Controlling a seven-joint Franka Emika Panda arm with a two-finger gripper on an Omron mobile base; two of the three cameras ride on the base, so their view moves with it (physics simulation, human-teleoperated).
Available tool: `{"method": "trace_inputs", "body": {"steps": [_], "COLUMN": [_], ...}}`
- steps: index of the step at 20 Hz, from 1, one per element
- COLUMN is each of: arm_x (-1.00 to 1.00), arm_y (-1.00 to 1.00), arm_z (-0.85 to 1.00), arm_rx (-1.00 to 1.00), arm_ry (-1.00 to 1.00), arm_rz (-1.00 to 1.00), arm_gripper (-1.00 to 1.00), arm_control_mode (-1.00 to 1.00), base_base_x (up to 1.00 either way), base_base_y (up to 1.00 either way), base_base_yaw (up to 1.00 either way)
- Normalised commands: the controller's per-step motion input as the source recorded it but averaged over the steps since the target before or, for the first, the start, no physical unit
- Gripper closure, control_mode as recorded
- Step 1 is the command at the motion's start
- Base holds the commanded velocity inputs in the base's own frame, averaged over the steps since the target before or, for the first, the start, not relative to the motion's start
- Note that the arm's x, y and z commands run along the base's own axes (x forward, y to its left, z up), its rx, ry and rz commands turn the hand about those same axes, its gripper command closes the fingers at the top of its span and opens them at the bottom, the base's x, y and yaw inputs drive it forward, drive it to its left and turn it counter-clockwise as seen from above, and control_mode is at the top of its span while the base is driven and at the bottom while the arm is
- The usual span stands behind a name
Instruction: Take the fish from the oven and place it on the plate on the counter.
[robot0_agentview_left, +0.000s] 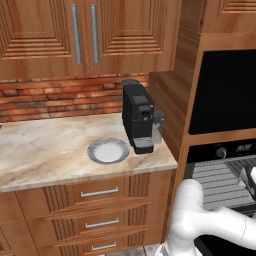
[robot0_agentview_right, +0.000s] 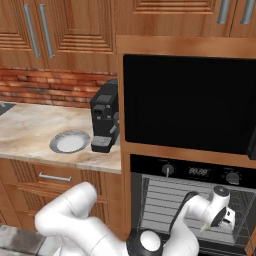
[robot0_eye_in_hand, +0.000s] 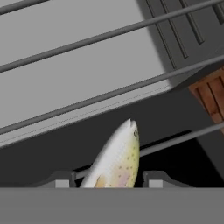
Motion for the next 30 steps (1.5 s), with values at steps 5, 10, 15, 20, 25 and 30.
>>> {"method": "trace_inputs", "body": {"steps": [5,10,15,20,25,30], "arm_x": [-0.02,-0.01,-0.28,-0.62,-0.57,-0.81], "arm_y": [0.0,0.0,-0.03,0.0,0.0,0.15], "arm_z": [-0.06,-0.07,-0.02,0.59,0.88,0.93], "arm_rx": [0.01,0.0,0.03,0.1,0.12,0.07], "arm_ry": [0.06,0.04,-0.06,-0.23,-0.18,-0.19], "arm_rz": [0.0,0.0,0.0,0.0,0.03,0.06], "arm_gripper": [1.0,1.0,1.0,1.0,1.0,1.0], "arm_control_mode": [-1.0,-1.0,-1.0,-1.0,-1.0,-1.0], "base_base_x": [0.0,0.0,0.0,0.0,0.0,0.0], "base_base_y": [0.0,0.0,0.0,0.0,0.0,0.0], "base_base_yaw": [0.0,0.0,0.0,0.0,0.0,0.0]}}
